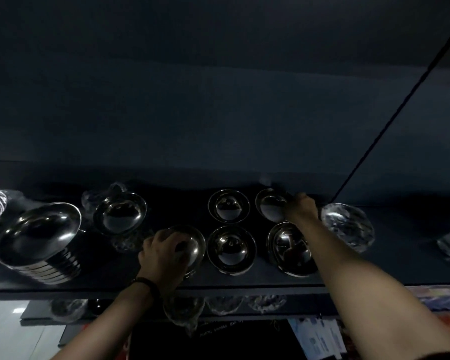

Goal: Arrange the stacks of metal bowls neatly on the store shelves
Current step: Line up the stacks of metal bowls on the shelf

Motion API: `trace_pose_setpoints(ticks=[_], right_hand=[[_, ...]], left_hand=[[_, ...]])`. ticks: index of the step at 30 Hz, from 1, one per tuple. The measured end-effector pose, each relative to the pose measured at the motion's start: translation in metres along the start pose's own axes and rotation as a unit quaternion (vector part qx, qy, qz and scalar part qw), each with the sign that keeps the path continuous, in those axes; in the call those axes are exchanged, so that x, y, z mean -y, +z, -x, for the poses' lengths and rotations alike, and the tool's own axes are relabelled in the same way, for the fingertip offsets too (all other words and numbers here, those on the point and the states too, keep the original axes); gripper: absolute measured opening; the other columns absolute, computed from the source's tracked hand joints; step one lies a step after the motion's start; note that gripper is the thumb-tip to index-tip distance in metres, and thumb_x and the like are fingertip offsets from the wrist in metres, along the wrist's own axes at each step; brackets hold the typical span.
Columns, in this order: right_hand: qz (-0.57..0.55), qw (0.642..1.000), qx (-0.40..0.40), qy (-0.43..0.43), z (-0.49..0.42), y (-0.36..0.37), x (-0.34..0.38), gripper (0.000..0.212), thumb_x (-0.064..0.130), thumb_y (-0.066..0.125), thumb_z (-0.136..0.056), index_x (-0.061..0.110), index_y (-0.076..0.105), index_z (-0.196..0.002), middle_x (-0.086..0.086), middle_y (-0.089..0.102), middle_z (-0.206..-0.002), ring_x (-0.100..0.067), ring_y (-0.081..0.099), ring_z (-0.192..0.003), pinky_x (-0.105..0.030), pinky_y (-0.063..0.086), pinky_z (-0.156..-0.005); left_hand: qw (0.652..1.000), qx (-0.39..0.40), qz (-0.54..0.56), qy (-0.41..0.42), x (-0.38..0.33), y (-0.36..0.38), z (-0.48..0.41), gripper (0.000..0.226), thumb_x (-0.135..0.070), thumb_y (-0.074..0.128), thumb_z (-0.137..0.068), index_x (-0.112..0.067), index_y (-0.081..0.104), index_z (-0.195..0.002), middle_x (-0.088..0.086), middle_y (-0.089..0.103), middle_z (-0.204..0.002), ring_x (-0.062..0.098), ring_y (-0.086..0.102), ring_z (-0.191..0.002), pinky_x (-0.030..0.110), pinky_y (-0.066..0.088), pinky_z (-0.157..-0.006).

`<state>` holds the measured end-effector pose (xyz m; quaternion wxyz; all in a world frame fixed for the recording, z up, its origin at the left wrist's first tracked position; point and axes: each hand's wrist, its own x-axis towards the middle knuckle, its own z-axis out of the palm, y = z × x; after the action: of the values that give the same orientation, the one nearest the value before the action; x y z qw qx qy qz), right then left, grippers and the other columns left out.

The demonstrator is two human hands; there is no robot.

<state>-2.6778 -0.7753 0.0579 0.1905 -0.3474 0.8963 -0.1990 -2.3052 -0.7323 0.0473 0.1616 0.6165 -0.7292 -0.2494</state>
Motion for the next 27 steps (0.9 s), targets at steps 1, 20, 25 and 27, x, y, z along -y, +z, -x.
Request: trace_pose_setpoints(ticks=[1, 20, 25, 27], right_hand=[[0.003, 1.000, 0.005, 0.003, -0.005, 0.003, -0.002, 0.047, 0.021, 0.063, -0.095, 0.000, 0.058, -0.136, -0.025, 0.064, -0.139, -0.041, 0.063, -0.129, -0.043, 0.054, -0.103], [-0.086, 0.990, -0.115, 0.000, 0.021, -0.030, 0.017, 0.040, 0.026, 0.059, -0.104, -0.009, 0.073, -0.114, -0.033, 0.072, -0.119, -0.047, 0.067, -0.119, -0.037, 0.051, -0.091], [-0.120, 0.984, -0.120, -0.060, 0.079, -0.057, 0.050, 0.042, 0.038, 0.059, -0.104, 0.001, 0.078, -0.103, -0.027, 0.075, -0.105, -0.042, 0.071, -0.106, -0.034, 0.048, -0.082], [-0.126, 0.983, -0.093, -0.092, 0.107, -0.055, 0.064, 0.034, 0.036, 0.063, -0.101, 0.006, 0.077, -0.092, -0.017, 0.073, -0.088, -0.035, 0.068, -0.093, -0.030, 0.042, -0.078]], left_hand=[[1.000, -0.003, -0.001, 0.000, -0.002, 0.000, 0.000, 0.031, -0.041, 0.070, -0.090, -0.047, 0.067, -0.121, -0.008, 0.053, -0.141, 0.033, 0.044, -0.130, 0.047, 0.038, -0.103], [0.996, -0.029, 0.080, 0.013, 0.025, -0.018, -0.008, 0.036, -0.047, 0.057, -0.076, -0.038, 0.069, -0.108, -0.009, 0.064, -0.114, 0.023, 0.062, -0.106, 0.048, 0.055, -0.089], [0.988, -0.043, 0.152, 0.006, 0.038, -0.034, -0.011, 0.005, -0.029, 0.067, -0.089, -0.029, 0.070, -0.092, -0.009, 0.071, -0.094, 0.020, 0.069, -0.093, 0.045, 0.057, -0.083], [0.978, -0.046, 0.205, -0.019, 0.045, -0.039, -0.012, 0.013, -0.018, 0.072, -0.092, -0.031, 0.069, -0.092, -0.009, 0.072, -0.094, 0.016, 0.071, -0.091, 0.045, 0.059, -0.088]])
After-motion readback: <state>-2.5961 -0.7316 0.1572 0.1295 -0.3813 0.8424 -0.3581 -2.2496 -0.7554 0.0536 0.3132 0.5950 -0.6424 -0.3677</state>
